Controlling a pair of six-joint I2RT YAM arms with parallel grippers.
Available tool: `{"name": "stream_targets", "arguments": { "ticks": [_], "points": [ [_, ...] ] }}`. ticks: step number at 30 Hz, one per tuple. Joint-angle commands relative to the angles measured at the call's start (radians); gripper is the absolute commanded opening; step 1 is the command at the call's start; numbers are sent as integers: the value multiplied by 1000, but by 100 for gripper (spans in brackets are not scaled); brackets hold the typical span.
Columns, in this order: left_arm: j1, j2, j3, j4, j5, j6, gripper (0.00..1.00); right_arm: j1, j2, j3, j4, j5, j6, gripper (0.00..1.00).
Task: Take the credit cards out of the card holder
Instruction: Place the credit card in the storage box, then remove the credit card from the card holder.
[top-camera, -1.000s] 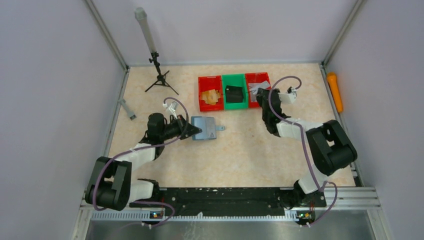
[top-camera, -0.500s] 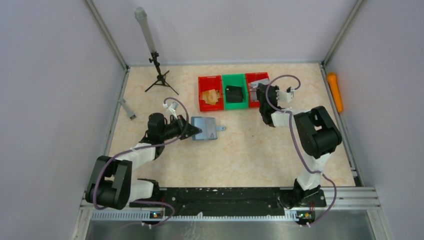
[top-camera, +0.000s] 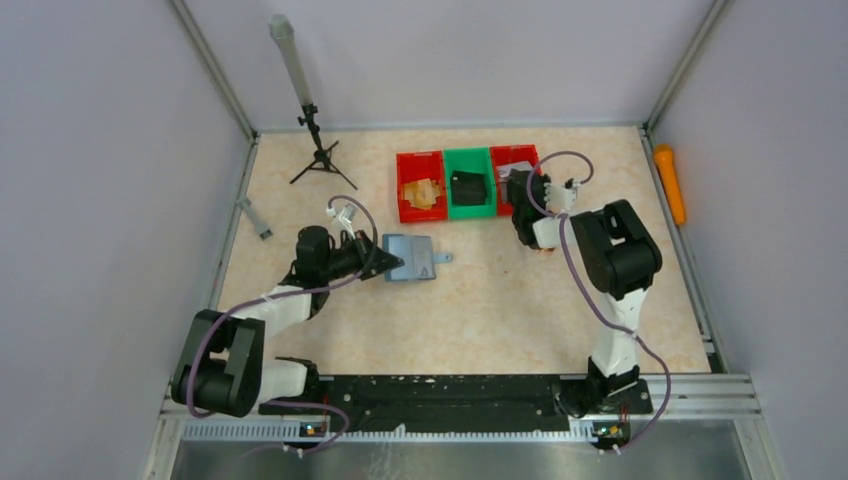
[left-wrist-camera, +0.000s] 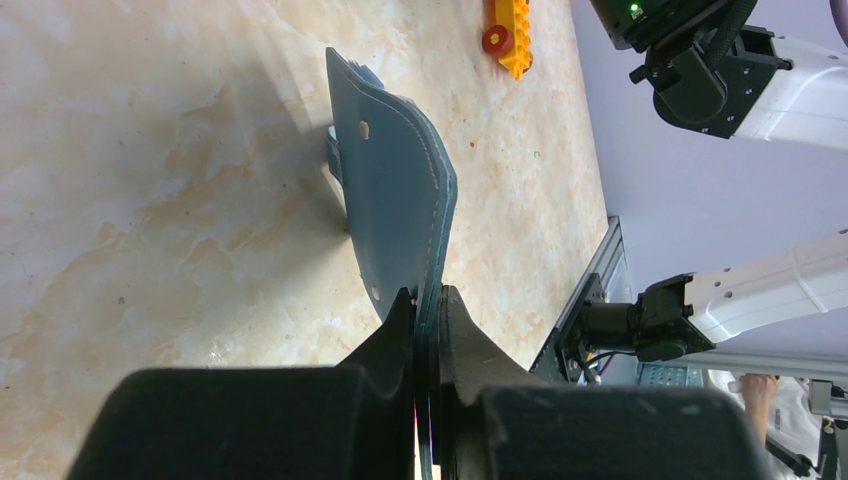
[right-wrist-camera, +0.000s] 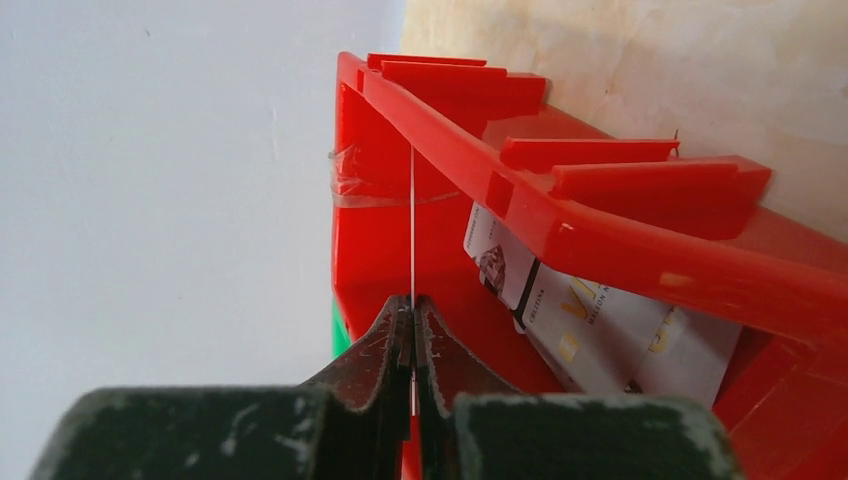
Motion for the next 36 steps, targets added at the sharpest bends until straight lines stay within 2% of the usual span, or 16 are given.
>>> {"name": "stream_targets", "arguments": {
  "ticks": [1, 4, 7, 10, 17, 22, 26, 29, 31, 33, 36],
  "points": [
    [1, 2, 7, 33, 3, 15, 0, -8, 23, 52, 13, 17, 26, 6],
    [1, -1, 8, 32, 2, 13, 0, -8, 12, 52, -9, 30, 20, 18],
    [1, -2, 7, 32, 4, 12, 0, -7, -19, 45, -64, 42, 22, 24],
    [1, -3, 7, 32, 4, 9, 0, -6, -53, 41, -131, 44, 33, 37],
    [1, -4, 7, 30, 9, 4, 0, -5, -184, -5, -225, 5, -34, 42],
    [1, -19, 7, 16, 7, 4, 0, 8, -271, 22, -407, -46, -224, 42],
    [1, -42, 0, 7, 4, -1, 0, 11, -358, -77, -354, -144, -368, 41],
    [1, -44, -7, 13, 6, -6, 0, 12, -426, -154, -210, -290, -644, 33],
    [1, -41, -10, 30, 17, -15, 0, 13, -470, -180, -199, -362, -786, 33],
    [1, -39, -13, 45, 24, -22, 0, 12, -501, -200, -209, -439, -933, 40],
    [1, -42, -14, 62, 34, -20, 0, 13, -557, -232, -230, -564, -1046, 60]
  ]
}}
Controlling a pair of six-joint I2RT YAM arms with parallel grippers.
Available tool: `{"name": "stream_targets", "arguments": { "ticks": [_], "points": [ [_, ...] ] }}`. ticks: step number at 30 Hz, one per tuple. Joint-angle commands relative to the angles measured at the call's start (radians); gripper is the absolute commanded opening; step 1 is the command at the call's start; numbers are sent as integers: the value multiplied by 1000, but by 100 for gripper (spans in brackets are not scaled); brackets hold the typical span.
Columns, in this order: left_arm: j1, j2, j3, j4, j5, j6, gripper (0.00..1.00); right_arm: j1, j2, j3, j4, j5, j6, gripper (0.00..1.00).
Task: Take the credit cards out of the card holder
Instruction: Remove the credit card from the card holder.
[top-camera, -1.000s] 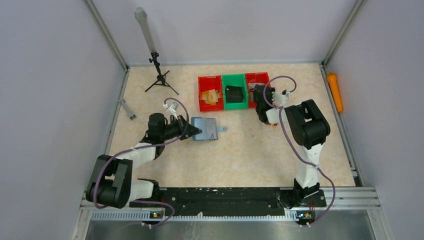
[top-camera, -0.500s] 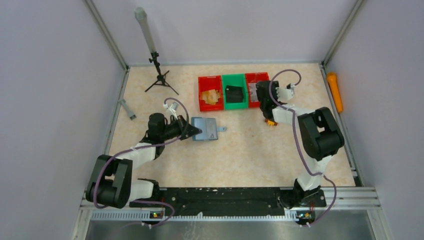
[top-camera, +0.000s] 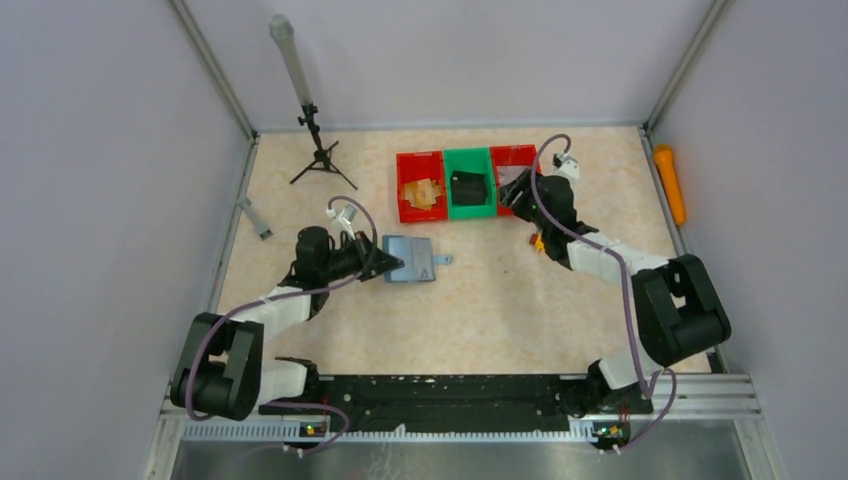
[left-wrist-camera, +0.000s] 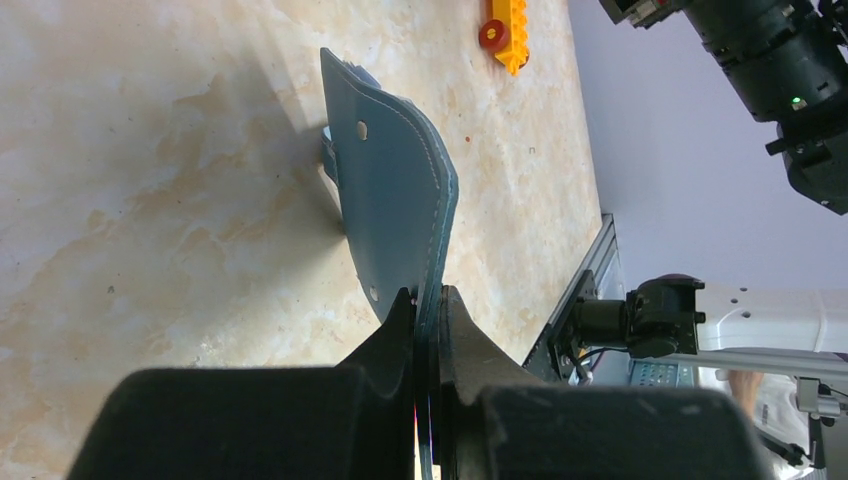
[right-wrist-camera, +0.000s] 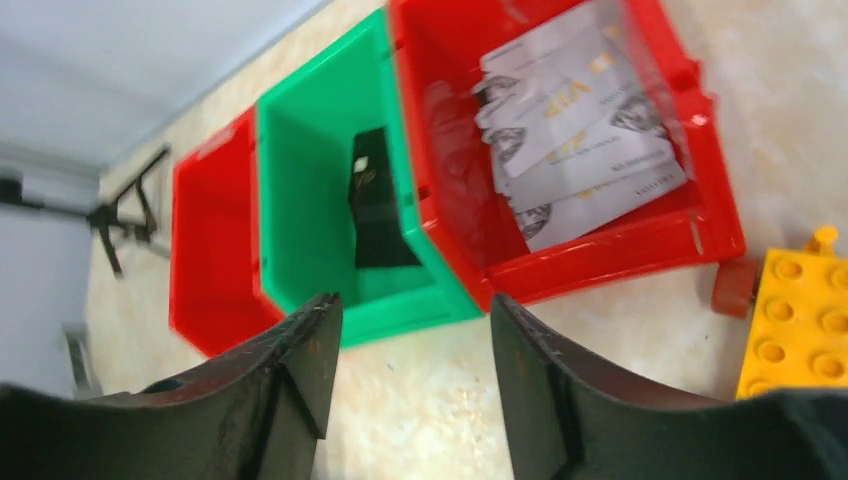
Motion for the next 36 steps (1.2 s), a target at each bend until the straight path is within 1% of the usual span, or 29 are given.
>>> {"name": "stream_targets", "arguments": {
  "ticks": [1, 3, 4, 8, 9, 12, 17, 19, 20, 22, 26, 29, 31, 36],
  "points": [
    [1, -32, -17, 97, 34, -10, 0, 6, -118, -49, 61, -255, -299, 69],
    [1, -40, -22, 117, 41, -8, 0, 20, -153, -102, 159, -365, -297, 90],
    [1, -44, -25, 130, 49, -7, 0, 36, -166, -119, 196, -398, -296, 93],
    [1, -63, -43, 215, 85, -37, 0, 123, -180, -127, 196, -465, -333, 95],
    [1, -69, -49, 239, 97, -47, 0, 134, -180, -156, 223, -484, -330, 95],
    [1, -91, -65, 298, 120, -75, 0, 138, -189, -272, 384, -531, -294, 95],
    [1, -98, -82, 418, 144, -131, 0, 140, -193, -331, 497, -623, -268, 96],
    [1, -86, -80, 497, 161, -190, 0, 139, -199, -357, 544, -634, -268, 96],
    [1, -78, -80, 572, 172, -228, 0, 140, -201, -366, 567, -641, -262, 96],
    [1, -63, -74, 666, 184, -304, 0, 140, -193, -379, 614, -667, -237, 96],
    [-10, -28, -38, 804, 200, -442, 0, 140, -149, -383, 701, -673, -130, 97],
    [-22, -5, -1, 857, 219, -508, 0, 139, -123, -433, 859, -666, -57, 97],
    [-25, 1, 17, 865, 210, -529, 0, 139, -117, -452, 932, -677, -26, 97],
    [-57, 45, 70, 886, 203, -568, 0, 139, -105, -443, 975, -713, 46, 97]
  ]
}}
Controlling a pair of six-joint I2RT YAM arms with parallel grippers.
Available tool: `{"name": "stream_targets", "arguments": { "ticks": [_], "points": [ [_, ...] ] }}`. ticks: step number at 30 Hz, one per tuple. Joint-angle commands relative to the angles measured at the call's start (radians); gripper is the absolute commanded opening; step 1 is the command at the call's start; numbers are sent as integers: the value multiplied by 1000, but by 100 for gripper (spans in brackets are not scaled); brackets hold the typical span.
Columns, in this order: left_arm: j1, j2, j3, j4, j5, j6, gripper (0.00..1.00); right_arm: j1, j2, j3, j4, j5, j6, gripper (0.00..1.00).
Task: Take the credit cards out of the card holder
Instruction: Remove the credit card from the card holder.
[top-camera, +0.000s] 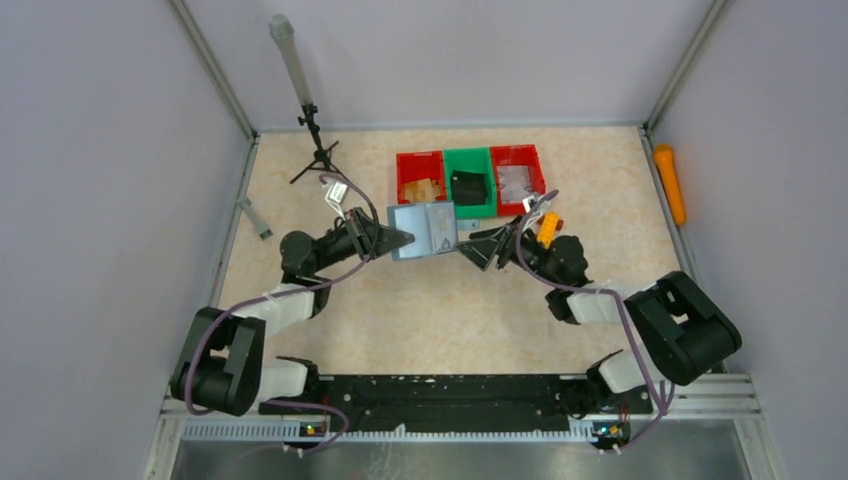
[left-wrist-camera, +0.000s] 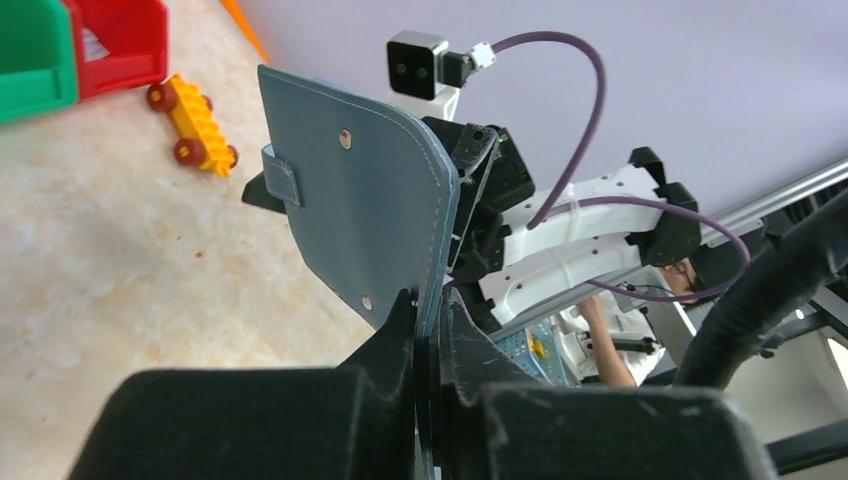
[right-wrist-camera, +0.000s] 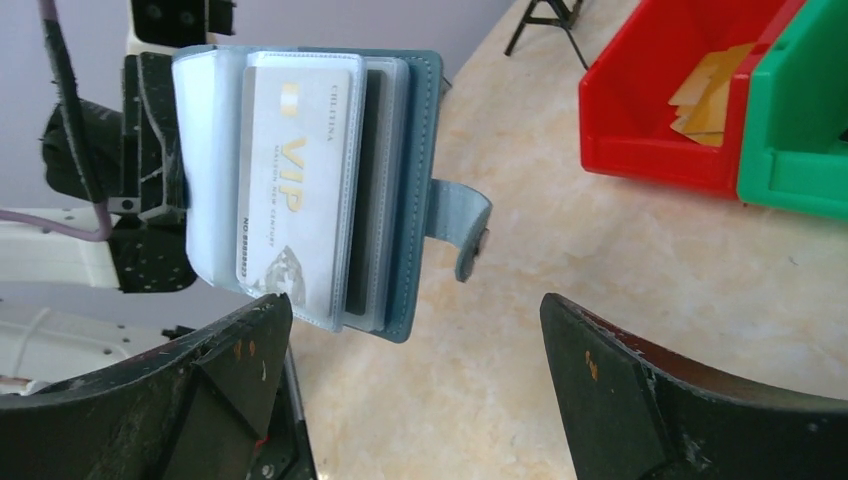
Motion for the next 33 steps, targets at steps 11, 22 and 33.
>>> {"name": "stream_targets", "arguments": {
  "ticks": [11, 22, 33],
  "points": [
    [-95, 203, 137, 396, 40, -232, 0, -5, 24, -43, 406, -55, 231, 93],
    [-97, 194, 145, 97, 76, 78, 0, -14, 53, -84, 502, 5, 233, 22],
    [-98, -28, 164, -748, -350, 634, 22, -17, 84, -54, 359, 38, 160, 0]
  ]
}}
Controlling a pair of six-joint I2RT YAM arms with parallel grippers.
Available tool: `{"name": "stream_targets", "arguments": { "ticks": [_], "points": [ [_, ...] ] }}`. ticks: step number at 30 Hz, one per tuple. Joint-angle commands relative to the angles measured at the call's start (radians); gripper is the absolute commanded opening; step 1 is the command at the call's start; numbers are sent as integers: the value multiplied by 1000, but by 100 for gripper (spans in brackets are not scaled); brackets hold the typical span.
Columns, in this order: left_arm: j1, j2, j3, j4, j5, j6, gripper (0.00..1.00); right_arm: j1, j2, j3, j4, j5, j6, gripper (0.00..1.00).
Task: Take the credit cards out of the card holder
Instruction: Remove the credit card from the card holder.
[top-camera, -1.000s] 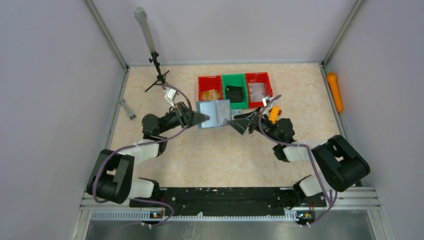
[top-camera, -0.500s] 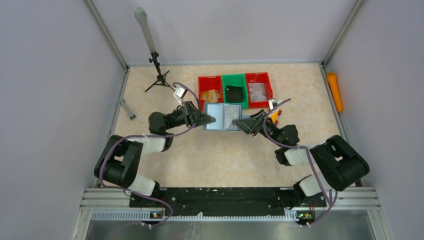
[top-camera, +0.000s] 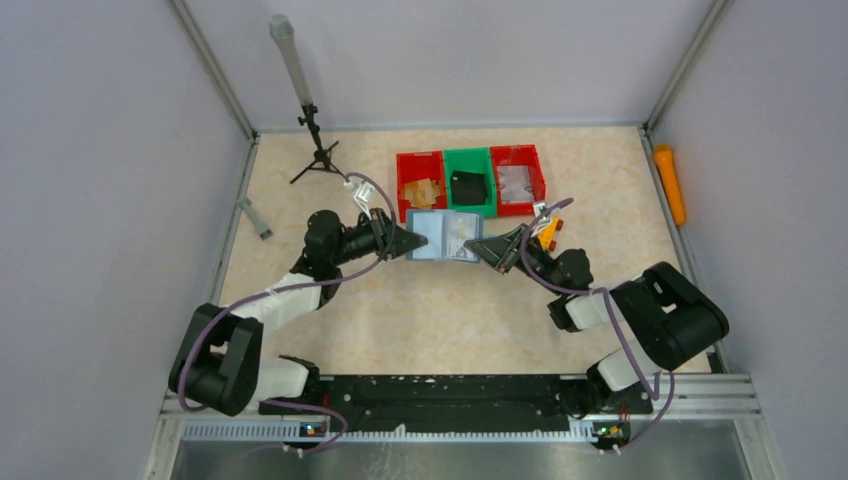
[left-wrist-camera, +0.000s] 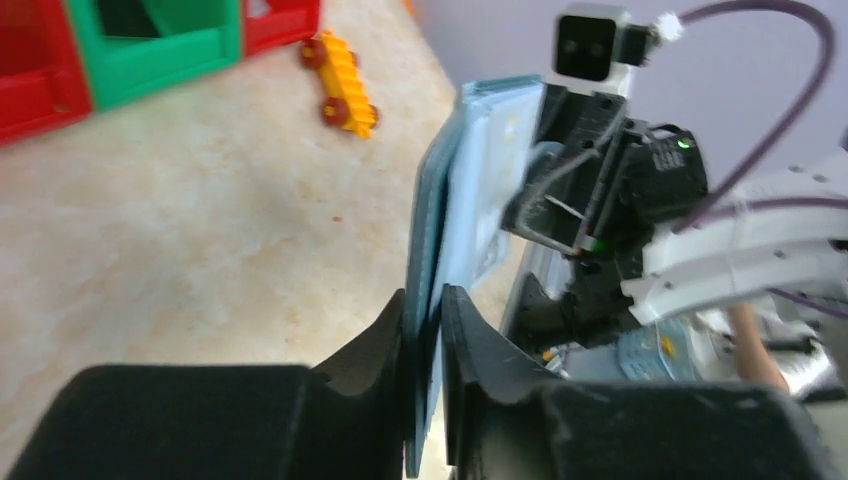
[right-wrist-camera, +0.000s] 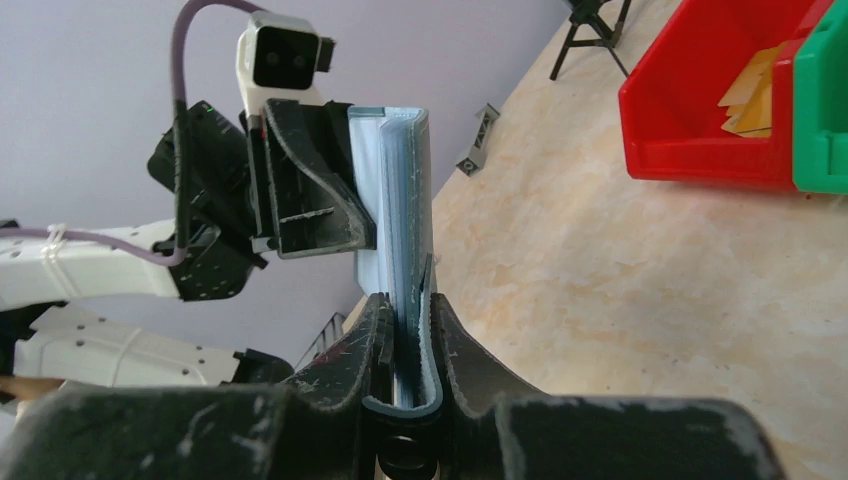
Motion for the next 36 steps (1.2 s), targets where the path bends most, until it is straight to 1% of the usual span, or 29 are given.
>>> {"name": "stream_targets", "arguments": {
  "ticks": [1, 3, 4, 6, 10, 12, 14, 16, 17, 19, 22, 25, 28, 30, 36],
  "points": [
    [-2, -98, 43, -411, -299, 263, 31, -3, 3, 26, 32, 38, -54, 0],
    [-2, -110, 72, -505, -369, 300, 44, -3, 11, 28, 16, 56, -56, 0],
    [-3, -114, 76, -522, -393, 304, 48, -3, 14, 31, -1, 66, -56, 0],
    [-4, -126, 79, -552, -437, 309, 51, -3, 11, 42, -64, 89, -65, 0],
    [-32, -207, 77, -628, -591, 346, 51, -3, -9, 56, -189, 148, -116, 0],
    [-38, -254, 55, -620, -609, 357, 51, -3, -13, 57, -218, 174, -134, 0],
    [-41, -283, 27, -574, -576, 358, 49, -3, -12, 61, -242, 188, -145, 0],
    [-42, -290, 8, -505, -474, 352, 46, -3, -12, 63, -252, 191, -148, 0],
    [-49, -290, -3, -436, -414, 347, 43, -3, -11, 63, -247, 188, -148, 0],
    [-86, -286, -26, -349, -354, 351, 41, -3, -8, 59, -216, 166, -143, 0],
    [-115, -247, -27, -297, -306, 351, 41, -3, 5, 50, -139, 125, -115, 0],
    [-119, -181, 8, -299, -265, 344, 38, -3, 17, 44, -84, 98, -100, 0],
    [-134, -127, 51, -358, -284, 365, 35, -3, 26, 31, -22, 75, -85, 0],
    [-142, -91, 72, -385, -285, 371, 35, -3, 28, 21, 22, 66, -80, 0],
    [-144, -42, 116, -435, -277, 378, 35, -3, 26, 20, 26, 48, -102, 0]
  ]
}}
